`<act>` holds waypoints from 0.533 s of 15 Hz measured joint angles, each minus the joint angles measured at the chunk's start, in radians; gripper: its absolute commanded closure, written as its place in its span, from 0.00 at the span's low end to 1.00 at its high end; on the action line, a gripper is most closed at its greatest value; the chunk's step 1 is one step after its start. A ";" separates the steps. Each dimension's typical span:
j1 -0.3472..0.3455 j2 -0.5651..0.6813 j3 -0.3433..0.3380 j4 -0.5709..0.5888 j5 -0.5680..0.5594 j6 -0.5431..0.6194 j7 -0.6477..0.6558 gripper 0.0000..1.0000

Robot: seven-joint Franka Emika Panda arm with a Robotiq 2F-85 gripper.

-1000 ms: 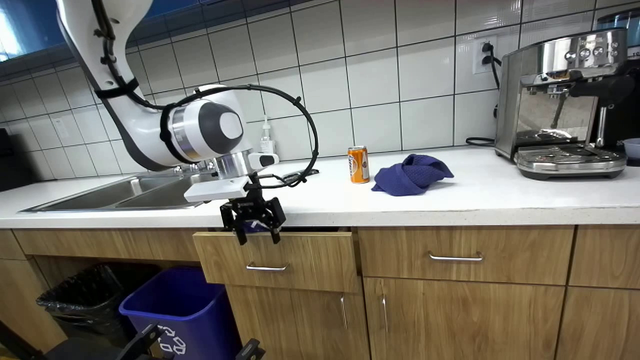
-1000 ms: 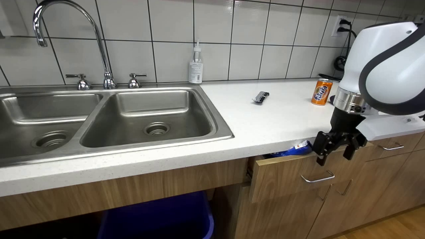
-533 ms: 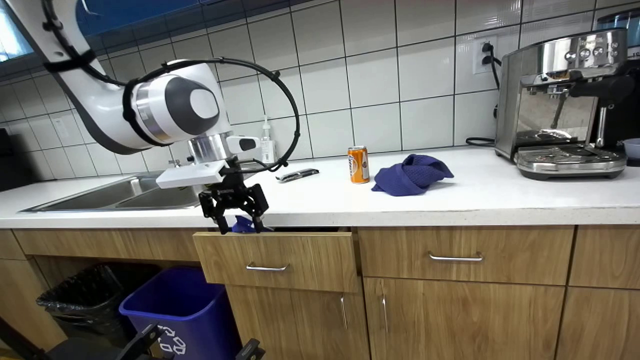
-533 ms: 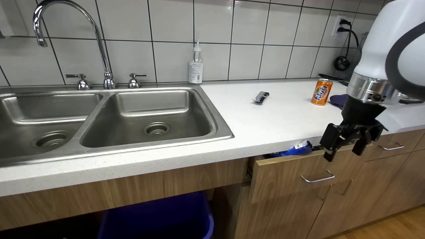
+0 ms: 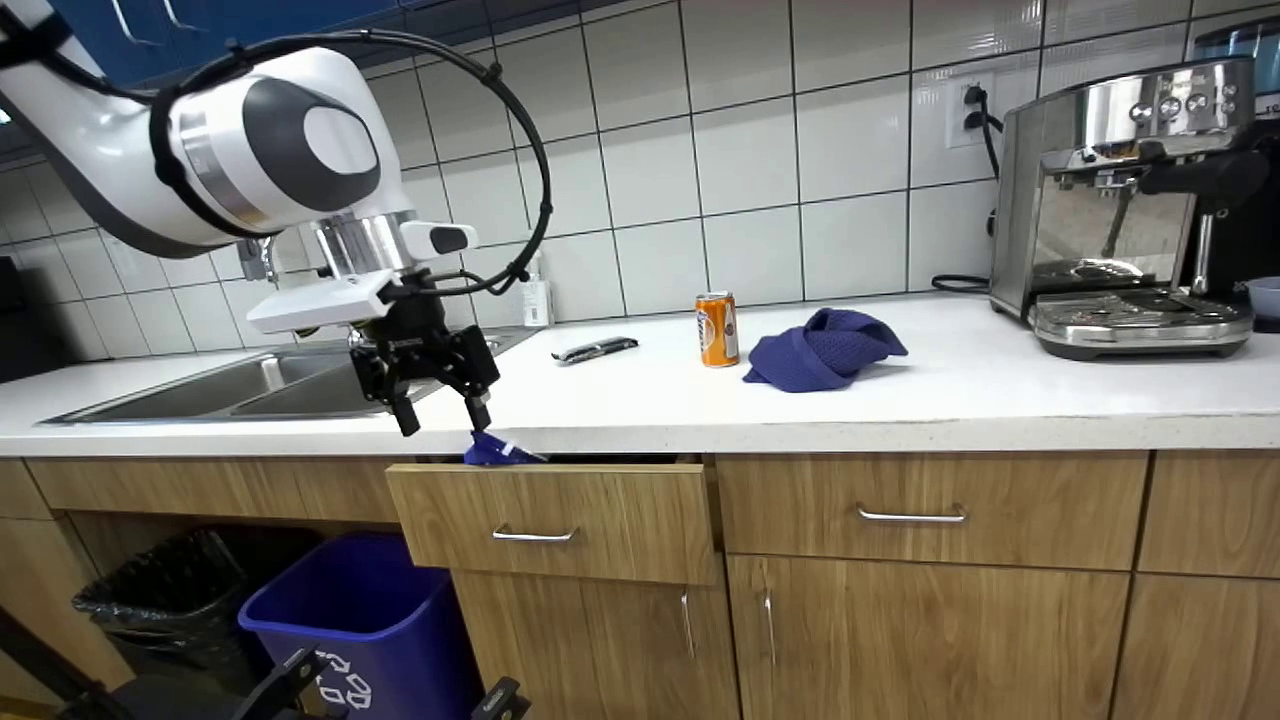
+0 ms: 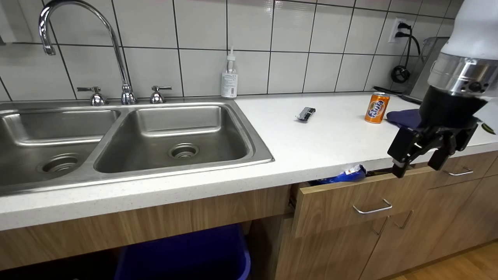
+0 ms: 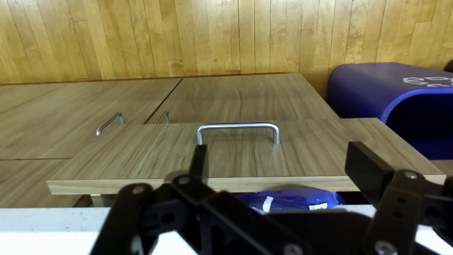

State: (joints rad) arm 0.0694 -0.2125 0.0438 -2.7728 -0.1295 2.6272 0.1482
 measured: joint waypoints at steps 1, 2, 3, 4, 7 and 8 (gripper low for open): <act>0.000 -0.017 0.003 0.002 0.006 -0.025 0.001 0.00; 0.000 -0.033 0.006 0.002 0.012 -0.050 0.002 0.00; 0.000 -0.049 0.008 0.002 0.015 -0.073 0.006 0.00; 0.000 -0.064 0.011 0.002 0.017 -0.096 0.010 0.00; 0.000 -0.098 0.024 0.002 0.028 -0.155 0.015 0.00; 0.001 -0.107 0.030 0.002 0.035 -0.172 0.015 0.00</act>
State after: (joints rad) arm 0.0701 -0.3191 0.0734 -2.7712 -0.0944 2.4552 0.1633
